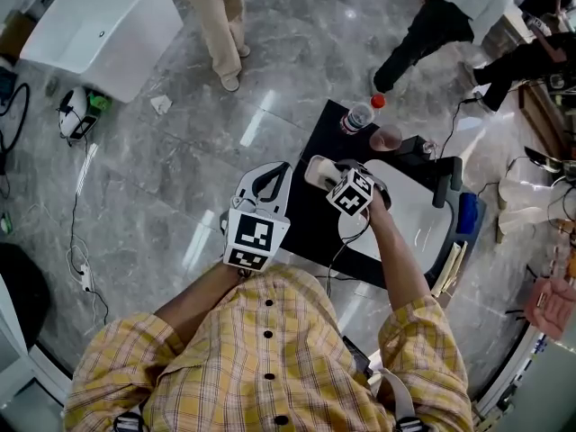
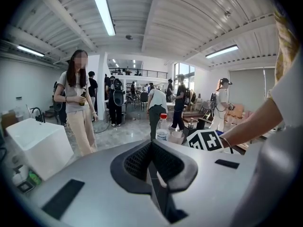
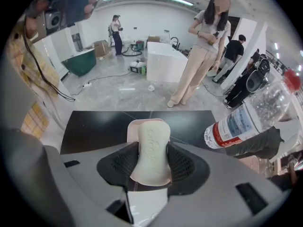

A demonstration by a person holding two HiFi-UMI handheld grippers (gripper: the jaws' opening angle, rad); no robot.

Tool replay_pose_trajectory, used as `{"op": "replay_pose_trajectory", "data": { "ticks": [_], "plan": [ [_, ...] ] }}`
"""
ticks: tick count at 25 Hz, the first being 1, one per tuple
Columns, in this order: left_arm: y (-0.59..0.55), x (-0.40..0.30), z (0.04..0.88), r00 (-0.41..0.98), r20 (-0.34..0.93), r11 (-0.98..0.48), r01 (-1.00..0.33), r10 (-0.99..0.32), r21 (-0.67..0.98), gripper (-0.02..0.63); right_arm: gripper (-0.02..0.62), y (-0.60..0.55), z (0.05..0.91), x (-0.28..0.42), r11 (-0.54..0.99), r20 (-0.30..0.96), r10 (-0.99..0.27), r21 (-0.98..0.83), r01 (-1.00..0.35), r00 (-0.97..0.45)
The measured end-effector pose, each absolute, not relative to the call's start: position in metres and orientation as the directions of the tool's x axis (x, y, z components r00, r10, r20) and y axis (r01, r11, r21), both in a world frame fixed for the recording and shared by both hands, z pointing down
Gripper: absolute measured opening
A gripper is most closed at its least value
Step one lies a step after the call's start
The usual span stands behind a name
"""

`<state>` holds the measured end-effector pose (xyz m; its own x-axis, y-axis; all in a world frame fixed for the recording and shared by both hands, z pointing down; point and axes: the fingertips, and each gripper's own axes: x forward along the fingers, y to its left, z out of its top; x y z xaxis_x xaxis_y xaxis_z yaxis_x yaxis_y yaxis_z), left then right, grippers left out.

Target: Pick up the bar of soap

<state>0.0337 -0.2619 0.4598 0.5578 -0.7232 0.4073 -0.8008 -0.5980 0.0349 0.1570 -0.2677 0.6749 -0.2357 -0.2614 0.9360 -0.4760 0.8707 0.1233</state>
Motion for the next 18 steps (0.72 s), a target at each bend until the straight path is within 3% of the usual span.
{"op": "replay_pose_trajectory", "data": {
  "ticks": [8, 18],
  "plan": [
    [-0.258, 0.041, 0.455, 0.57, 0.404, -0.615, -0.788, -0.716, 0.022, 0.011, 0.21, -0.276, 0.597, 0.153, 0.743, 0.783, -0.514, 0.203, -0.637, -0.35],
    [-0.252, 0.056, 0.444, 0.591, 0.386, -0.645, -0.764, -0.708, -0.012, 0.011, 0.209, -0.266, 0.452, 0.161, 0.476, 0.417, -0.835, 0.221, -0.851, -0.359]
  ]
}}
